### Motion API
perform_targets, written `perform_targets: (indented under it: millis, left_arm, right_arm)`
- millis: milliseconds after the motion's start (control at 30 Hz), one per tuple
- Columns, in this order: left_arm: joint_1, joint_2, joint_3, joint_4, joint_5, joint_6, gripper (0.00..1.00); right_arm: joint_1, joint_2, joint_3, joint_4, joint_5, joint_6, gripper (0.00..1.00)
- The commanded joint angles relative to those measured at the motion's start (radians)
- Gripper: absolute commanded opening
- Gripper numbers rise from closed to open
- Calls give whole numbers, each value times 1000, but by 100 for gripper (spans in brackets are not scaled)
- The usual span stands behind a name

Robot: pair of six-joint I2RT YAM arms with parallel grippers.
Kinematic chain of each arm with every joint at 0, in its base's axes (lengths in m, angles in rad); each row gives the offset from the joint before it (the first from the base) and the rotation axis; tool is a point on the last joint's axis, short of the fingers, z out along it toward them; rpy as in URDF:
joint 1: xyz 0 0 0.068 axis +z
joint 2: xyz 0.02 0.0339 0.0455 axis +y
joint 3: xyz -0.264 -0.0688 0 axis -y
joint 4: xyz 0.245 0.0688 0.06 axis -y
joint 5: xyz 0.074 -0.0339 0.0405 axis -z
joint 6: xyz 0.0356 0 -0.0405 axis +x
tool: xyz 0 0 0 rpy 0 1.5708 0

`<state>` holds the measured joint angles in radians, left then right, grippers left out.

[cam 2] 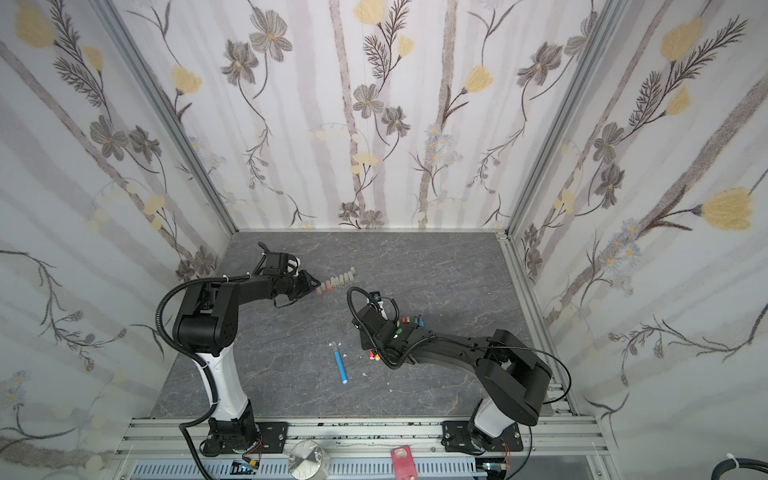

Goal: Open the pen caps
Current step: 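Open the left gripper while the right gripper moves toward the capped blue marker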

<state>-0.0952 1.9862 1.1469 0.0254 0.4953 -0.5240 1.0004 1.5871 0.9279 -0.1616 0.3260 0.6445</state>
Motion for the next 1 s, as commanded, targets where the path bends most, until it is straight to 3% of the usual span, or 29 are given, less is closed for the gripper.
perform_targets:
  millis: [0,333,600,967]
  left_arm:
    - [0,-44,-16,-11,-16,0,32]
    - [9,-278,-105,-77,-58,5,35]
    - [48,-491,-270,-127,-58,22,36]
    - [80,-635,-366,-202,-58,58,38]
  right_arm:
    - [17,46,42,-2,-43,-32,42]
    - [115,134,140,-29,-67,-19,45]
    - [192,235,232,-114,-67,16,45]
    - [228,334,297,-204,-81,20,44]
